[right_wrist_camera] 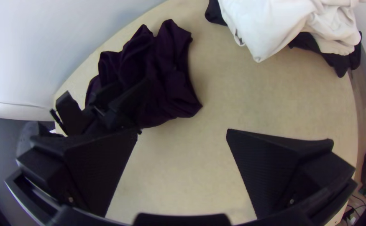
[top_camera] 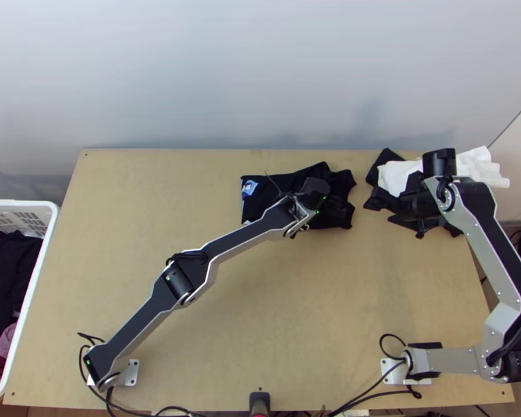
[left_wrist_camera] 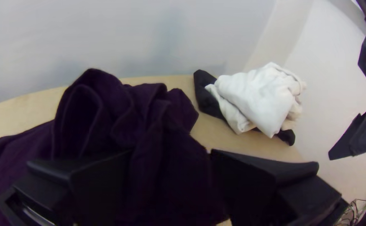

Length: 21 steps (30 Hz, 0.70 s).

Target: Fold the t-shirt

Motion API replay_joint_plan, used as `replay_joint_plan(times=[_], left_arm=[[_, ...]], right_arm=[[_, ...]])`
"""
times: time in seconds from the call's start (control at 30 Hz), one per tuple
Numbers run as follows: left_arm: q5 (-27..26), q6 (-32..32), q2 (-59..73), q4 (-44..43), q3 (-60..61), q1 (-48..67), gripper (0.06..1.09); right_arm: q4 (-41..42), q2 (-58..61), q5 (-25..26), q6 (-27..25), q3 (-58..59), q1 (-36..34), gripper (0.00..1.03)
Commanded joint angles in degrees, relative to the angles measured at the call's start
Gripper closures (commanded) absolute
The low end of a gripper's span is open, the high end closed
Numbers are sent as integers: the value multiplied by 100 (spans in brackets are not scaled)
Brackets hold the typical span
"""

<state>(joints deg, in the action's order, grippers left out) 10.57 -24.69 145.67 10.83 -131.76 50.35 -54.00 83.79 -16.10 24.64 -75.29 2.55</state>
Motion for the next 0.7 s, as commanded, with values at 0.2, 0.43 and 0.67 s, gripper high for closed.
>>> replay_joint_plan(times=[0.2,0.43,0.67], left_arm=[[-55,-230,-2121,1738,520,-684,10],[-169,-150,-3290,2670,2173,-1317,10],[-160,-405,-3835,2679,3175,-1484,10]], right_arm=[[179,437,10,-162,-557,519,4],[188,1781,1,-179,-2350,1398,4],[232,3284,19,-214,-3748,1995,4]])
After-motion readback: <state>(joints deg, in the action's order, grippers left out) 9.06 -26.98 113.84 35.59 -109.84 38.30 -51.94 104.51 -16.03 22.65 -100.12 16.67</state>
